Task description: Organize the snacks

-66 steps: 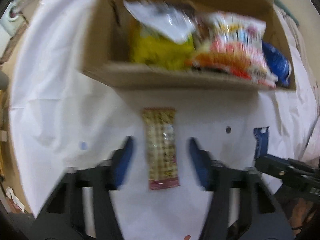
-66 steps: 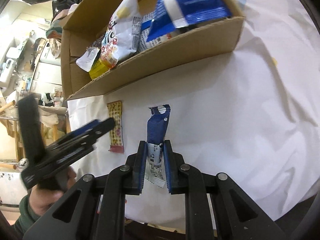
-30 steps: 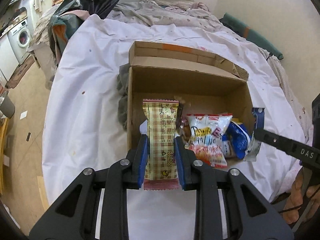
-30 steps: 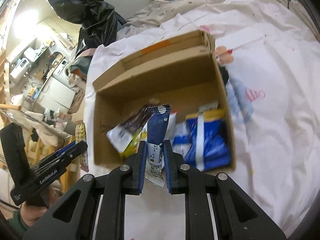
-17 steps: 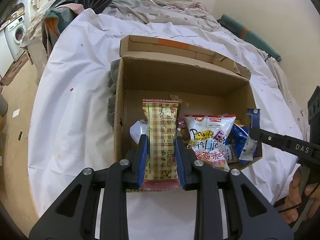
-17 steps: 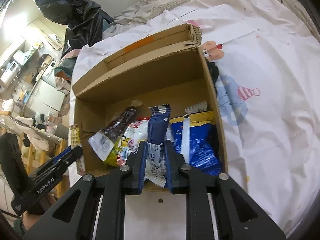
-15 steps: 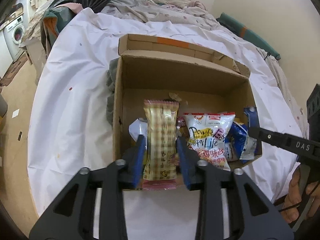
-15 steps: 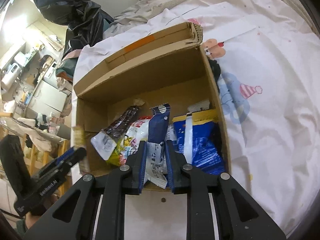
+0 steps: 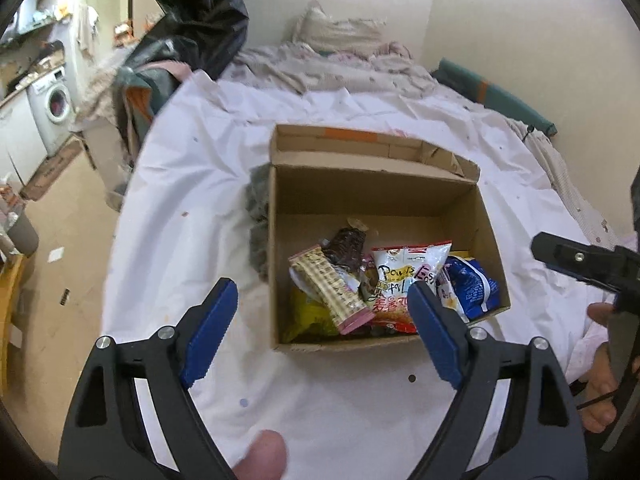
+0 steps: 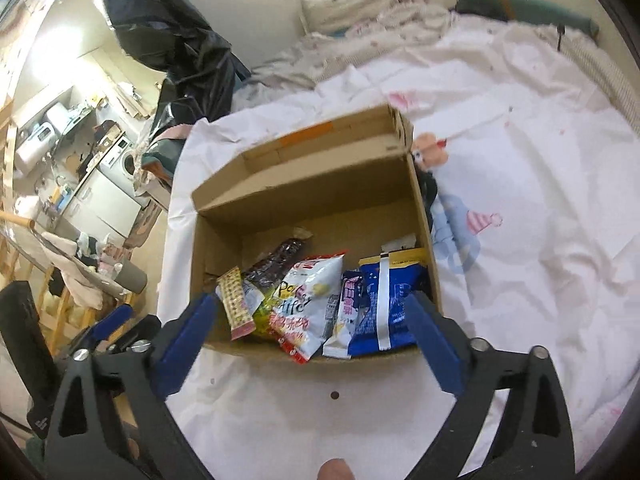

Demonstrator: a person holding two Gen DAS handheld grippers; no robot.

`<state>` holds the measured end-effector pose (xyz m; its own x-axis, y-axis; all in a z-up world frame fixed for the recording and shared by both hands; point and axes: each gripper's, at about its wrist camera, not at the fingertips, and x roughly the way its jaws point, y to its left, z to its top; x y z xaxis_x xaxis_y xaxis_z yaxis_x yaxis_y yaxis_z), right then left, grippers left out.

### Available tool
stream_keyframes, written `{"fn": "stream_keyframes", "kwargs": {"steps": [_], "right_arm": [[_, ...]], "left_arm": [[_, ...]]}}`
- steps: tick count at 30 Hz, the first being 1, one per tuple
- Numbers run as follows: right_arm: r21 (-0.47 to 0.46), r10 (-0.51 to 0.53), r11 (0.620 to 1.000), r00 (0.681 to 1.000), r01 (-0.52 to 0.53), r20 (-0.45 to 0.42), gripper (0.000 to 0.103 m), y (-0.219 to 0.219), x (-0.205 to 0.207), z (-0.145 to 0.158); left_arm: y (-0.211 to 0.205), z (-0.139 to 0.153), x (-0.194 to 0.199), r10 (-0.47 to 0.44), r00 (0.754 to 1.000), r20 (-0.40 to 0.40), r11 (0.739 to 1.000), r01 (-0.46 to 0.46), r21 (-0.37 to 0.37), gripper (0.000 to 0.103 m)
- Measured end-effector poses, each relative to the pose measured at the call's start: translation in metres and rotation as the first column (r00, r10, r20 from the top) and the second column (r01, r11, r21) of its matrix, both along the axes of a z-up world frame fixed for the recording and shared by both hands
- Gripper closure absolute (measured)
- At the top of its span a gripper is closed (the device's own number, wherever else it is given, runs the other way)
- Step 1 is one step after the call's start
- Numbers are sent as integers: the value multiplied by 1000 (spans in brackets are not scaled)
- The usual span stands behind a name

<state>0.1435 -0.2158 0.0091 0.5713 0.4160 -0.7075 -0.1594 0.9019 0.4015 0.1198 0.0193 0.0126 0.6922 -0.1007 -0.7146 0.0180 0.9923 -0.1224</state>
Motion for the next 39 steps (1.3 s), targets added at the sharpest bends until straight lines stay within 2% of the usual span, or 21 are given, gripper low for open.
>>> {"fn": "stream_keyframes", "kwargs": {"steps": [3,10,12,17,20,25,31,39], "right_arm": [[-80,-1,997,999,5,54,0,3,-23,10],[-128,-37,991,994,50,104,0,-3,-66,6],[-142,-40,988,993,56,115,0,-1,-73,-1],[-164,-59,983,990,80,130,0,3,-81,-16],[-227,-61,969,985,98,163,0,11,-80,-19],[-273,-45,957,978,101,205,0,20,-81,-20],[-285,-23,955,979,82,203,0,26,-81,-22],[-289,-26,954,978,87,206,0,26,-81,-21]], "left_arm": [[3,7,-20,15,1000,20,1000,-15,-13,16],[9,-2,-48,34,999,-2,999,-34,-33,5],[9,-8,-51,37,999,-15,999,-38,-36,5],[5,-14,-57,52,999,8,999,-52,-3,0],[1,-17,-55,60,998,22,998,-60,13,0],[1,-21,-52,80,996,28,996,-81,21,0],[7,-30,-46,94,995,-14,996,-94,-4,0],[8,-30,-47,89,996,-9,996,-89,-9,0]]}}
